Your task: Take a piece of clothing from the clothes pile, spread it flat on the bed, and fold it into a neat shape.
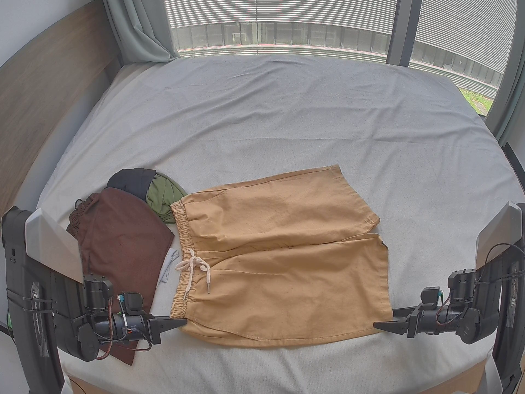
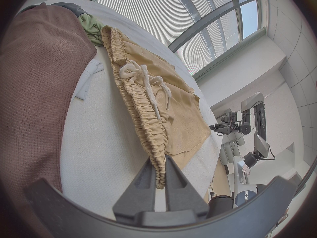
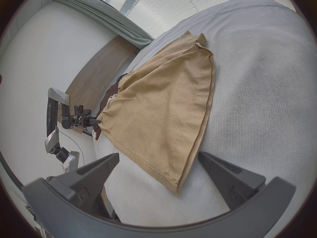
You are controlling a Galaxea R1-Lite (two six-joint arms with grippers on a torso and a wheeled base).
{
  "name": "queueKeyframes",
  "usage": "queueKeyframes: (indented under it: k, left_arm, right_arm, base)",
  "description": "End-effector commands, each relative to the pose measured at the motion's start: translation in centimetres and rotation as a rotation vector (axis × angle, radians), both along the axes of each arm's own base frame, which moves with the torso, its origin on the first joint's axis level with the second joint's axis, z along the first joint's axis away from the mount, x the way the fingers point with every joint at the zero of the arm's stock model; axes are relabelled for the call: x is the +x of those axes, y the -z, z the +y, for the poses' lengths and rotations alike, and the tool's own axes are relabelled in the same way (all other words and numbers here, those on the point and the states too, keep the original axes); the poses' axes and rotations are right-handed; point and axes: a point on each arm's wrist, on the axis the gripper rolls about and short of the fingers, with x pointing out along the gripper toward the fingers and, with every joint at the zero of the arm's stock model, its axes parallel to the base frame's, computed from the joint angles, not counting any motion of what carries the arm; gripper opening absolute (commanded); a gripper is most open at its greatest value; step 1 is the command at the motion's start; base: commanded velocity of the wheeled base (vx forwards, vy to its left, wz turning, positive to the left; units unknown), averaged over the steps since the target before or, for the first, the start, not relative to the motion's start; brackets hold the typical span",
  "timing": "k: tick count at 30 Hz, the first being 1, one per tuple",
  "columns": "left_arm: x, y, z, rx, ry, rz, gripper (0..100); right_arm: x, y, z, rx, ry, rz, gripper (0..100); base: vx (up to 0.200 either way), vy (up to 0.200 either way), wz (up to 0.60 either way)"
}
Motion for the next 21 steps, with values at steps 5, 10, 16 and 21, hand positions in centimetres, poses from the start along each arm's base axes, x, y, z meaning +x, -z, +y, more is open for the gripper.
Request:
queueKeyframes:
  k: [5,10,16,21]
  left_arm:
    - [0.12,0.09,0.00,-0.001,0.000,-0.002,0]
    - [0.13,0.09,0.04,-0.001,-0.002,-0.002,0]
    - [0.05,-0.06,0.19,-0.002,-0.007,-0.002,0]
    - [-0.47,-0.19,0.31,-0.022,0.012,0.013,0]
  right_arm:
    - [-0.04,0.09,0.03,0.000,-0.002,0.004,0]
    - [-0.05,0.31,0.03,0.001,-0.002,0.012,0]
    - [-0.30,0.28,0.01,-0.001,0.000,0.020,0]
    - [-0.91,-0.05,0.04,-0.006,-0.005,0.026,0]
  base:
    - [0.000,0.000,0.00]
    - [0.000,0.000,0.00]
    - [0.000,0.000,0.00]
    - [0.000,0.000,0.00]
